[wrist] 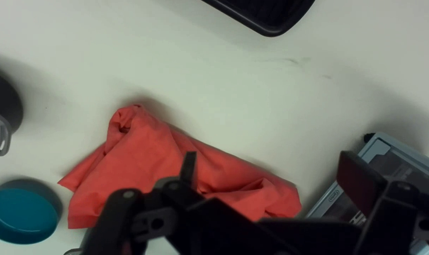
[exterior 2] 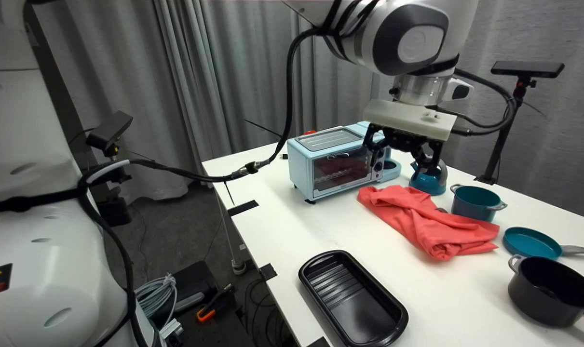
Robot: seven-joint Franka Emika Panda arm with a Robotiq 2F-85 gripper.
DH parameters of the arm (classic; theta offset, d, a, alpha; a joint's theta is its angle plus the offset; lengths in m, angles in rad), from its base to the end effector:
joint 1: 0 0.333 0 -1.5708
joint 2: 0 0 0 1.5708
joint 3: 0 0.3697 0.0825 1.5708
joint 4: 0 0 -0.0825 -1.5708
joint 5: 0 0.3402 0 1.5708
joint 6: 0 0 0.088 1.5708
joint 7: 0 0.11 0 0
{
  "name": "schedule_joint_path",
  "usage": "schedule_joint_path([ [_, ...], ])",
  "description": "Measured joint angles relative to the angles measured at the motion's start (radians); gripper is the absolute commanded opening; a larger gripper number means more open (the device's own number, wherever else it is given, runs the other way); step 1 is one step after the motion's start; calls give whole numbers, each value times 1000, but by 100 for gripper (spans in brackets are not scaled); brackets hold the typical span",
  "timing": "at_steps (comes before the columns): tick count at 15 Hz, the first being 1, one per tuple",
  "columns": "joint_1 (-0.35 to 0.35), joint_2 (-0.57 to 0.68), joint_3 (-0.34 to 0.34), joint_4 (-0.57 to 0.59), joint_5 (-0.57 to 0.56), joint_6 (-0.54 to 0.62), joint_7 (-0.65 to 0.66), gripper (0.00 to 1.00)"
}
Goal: Unfold the long sleeve shirt on the table
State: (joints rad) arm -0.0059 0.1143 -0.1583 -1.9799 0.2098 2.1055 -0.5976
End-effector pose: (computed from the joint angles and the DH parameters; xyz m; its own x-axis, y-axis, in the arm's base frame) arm 0.5444 -0.0764 0.4848 0.9442 0.3152 0.0958 0.3259 -0.9362 -0.1319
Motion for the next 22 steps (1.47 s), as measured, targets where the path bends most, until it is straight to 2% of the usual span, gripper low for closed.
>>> schedule_joint_path([
  [6,-20,109,81,100,20,45,18,100],
  [14,-32,113,93,112,16,50,18,100],
  [17,-32,145,100,109,14,126,24,100],
  [22,-32,263,132,102,14,294,107,100],
])
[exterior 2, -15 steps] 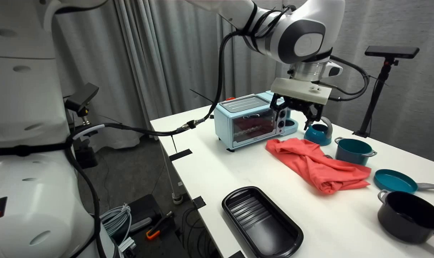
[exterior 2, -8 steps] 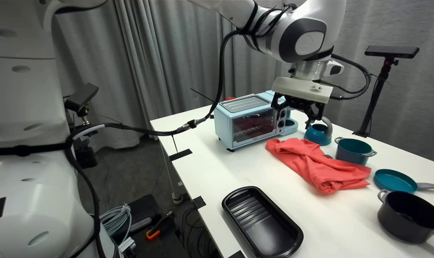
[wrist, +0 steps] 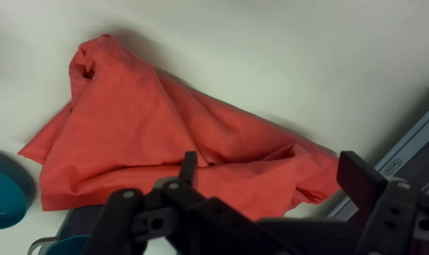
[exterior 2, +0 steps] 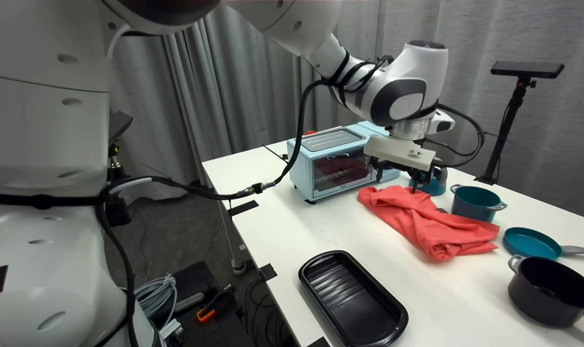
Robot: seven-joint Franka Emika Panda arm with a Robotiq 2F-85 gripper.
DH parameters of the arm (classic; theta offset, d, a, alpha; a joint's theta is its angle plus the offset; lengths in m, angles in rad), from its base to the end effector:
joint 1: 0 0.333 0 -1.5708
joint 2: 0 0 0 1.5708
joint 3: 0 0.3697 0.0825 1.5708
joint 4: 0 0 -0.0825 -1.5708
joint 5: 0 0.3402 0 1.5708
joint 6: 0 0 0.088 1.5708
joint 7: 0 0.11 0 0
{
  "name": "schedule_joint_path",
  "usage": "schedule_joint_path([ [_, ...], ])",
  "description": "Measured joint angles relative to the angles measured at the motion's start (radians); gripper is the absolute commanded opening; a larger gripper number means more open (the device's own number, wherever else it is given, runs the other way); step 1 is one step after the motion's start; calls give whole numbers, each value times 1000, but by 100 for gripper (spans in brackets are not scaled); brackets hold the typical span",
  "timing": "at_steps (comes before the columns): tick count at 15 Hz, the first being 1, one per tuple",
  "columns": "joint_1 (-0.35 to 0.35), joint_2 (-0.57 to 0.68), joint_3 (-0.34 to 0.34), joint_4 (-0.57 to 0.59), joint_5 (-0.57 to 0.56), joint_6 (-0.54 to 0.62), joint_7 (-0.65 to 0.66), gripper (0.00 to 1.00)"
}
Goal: Unfold the long sleeve shirt on the table
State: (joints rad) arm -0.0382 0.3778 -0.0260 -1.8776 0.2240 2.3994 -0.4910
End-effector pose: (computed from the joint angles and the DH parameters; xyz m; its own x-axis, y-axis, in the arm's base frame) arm 0.6307 -0.0366 0.3990 0.9466 0.2587 0.1922 0.2782 -0.9570 -0.0818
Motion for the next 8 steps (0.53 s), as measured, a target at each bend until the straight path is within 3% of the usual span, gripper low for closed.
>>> schedule_joint_path([
  [8,-13,159,90,-2,3,272,121,100],
])
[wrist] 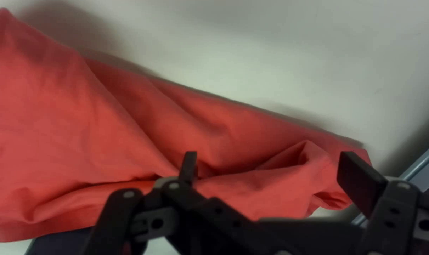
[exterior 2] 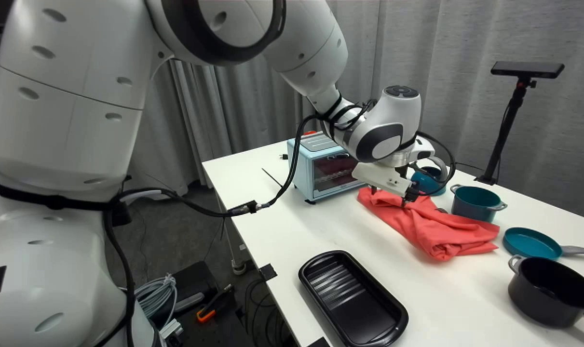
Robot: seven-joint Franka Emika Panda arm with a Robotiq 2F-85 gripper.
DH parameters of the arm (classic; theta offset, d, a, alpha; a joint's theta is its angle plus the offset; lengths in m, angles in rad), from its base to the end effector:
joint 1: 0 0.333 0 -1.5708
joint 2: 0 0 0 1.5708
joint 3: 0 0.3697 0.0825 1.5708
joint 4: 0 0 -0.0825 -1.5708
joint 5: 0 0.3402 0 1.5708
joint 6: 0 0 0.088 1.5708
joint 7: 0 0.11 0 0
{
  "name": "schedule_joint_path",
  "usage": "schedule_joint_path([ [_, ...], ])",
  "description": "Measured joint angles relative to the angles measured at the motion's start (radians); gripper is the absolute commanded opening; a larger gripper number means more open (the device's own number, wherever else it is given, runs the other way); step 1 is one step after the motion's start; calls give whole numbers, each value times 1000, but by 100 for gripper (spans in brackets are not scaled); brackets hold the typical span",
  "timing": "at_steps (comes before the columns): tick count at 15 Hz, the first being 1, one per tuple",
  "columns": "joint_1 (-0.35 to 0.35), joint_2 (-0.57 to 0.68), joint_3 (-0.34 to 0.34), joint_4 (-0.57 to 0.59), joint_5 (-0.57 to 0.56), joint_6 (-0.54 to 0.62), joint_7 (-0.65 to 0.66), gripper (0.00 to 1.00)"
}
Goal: Unfold the long sleeve shirt on the table
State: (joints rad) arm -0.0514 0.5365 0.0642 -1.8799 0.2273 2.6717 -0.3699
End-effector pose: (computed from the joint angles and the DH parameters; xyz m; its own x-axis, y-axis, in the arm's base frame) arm 0.6597 -0.0037 0.3244 0.9463 0.1593 0.2814 0.1901 -0.9780 -0.0855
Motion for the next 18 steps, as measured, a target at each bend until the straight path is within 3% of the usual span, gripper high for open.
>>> schedule_joint_path([
  [9,-58,117,117,66,1,190,99,100],
  [16,-66,216,143,180,1,213,180,100],
  [18,-66,238,142,203,1,213,201,74],
])
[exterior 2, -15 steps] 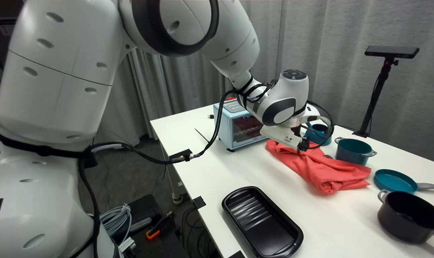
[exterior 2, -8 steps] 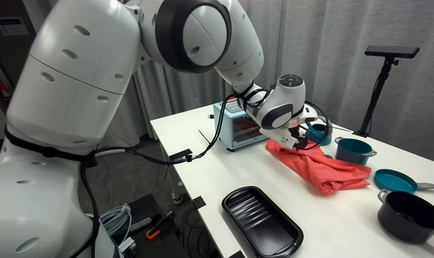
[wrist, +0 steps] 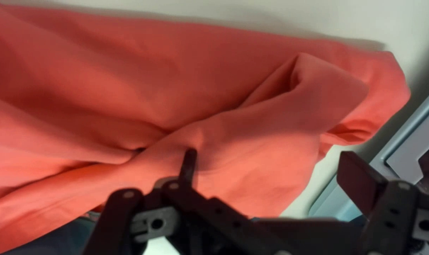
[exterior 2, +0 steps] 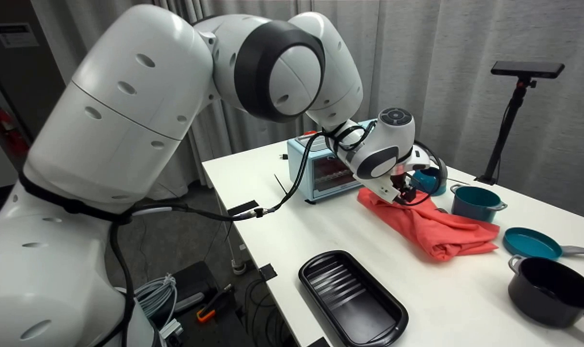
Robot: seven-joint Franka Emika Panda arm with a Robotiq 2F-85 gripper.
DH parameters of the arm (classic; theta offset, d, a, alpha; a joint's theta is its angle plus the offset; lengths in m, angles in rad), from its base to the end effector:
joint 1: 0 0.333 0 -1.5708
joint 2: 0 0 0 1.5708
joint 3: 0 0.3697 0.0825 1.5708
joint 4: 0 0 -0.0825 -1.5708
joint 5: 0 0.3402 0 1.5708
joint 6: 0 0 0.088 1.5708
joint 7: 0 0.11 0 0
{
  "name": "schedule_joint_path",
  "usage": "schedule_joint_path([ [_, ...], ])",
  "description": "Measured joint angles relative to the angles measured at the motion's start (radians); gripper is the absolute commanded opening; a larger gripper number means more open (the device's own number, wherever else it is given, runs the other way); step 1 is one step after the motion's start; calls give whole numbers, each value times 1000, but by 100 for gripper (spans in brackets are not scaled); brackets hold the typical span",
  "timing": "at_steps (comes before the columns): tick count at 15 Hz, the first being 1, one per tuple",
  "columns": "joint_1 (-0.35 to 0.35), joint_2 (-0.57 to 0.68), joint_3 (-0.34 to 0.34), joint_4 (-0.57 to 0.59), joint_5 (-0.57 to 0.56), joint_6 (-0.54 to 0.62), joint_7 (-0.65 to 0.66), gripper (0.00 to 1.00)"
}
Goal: Unfold the long sleeve shirt on the table
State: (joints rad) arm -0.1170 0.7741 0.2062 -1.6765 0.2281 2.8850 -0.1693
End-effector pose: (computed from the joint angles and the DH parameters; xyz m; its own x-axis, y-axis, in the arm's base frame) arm 0.7233 0.0184 0.2729 0.9030 -0.0846 0.4212 0.0093 -0.9763 -0.2160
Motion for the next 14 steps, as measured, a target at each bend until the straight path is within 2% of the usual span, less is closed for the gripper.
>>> schedule_joint_path([
  [9,0,32,-6,46,0,-1,77,5],
  [10,0,32,-5,47,0,-2,80,1],
  [14,0,20,5,50,0,-10,81,1],
])
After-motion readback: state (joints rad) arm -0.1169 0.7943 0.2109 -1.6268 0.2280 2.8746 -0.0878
